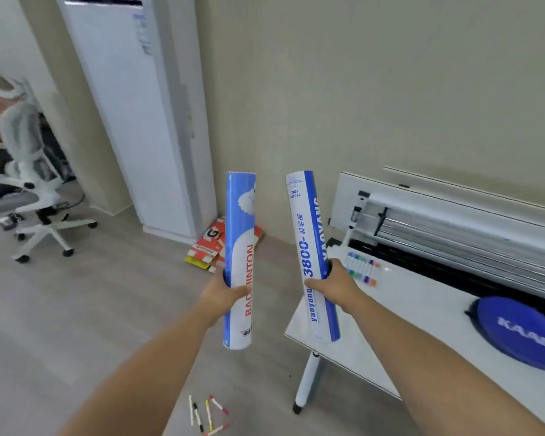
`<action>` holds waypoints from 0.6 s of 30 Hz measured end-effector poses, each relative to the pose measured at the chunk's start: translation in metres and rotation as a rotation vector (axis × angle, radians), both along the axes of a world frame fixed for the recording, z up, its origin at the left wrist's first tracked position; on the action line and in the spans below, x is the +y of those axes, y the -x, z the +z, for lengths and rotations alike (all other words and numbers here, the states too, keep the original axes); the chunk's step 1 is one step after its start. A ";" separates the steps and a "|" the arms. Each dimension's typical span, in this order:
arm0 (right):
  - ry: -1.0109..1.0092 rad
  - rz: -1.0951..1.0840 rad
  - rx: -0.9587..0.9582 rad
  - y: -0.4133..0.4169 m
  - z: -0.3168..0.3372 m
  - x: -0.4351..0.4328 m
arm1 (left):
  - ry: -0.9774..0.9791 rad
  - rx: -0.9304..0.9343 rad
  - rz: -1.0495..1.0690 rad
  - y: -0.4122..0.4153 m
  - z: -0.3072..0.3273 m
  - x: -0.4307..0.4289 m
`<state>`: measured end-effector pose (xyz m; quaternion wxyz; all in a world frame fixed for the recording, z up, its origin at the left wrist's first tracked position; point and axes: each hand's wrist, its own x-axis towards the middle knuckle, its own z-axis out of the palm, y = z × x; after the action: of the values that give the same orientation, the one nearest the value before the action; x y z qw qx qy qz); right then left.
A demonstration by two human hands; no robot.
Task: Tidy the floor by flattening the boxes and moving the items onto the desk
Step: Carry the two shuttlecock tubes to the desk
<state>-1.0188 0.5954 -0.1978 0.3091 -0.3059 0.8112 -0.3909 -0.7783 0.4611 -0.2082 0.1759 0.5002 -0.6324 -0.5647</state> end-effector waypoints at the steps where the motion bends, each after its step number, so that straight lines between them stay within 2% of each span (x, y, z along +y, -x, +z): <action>1: 0.007 -0.039 -0.008 0.019 0.002 0.015 | 0.001 -0.001 -0.042 0.022 0.005 0.009; 9: 0.028 -0.225 -0.070 0.157 -0.007 0.135 | -0.005 -0.015 -0.293 0.189 0.021 0.080; 18: 0.002 -0.286 -0.128 0.324 -0.029 0.233 | -0.155 0.007 -0.283 0.381 -0.001 0.166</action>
<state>-1.3429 0.8285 -0.2270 0.3012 -0.1620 0.8248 -0.4503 -1.1597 0.6276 -0.2095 0.0578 0.4161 -0.6504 -0.6328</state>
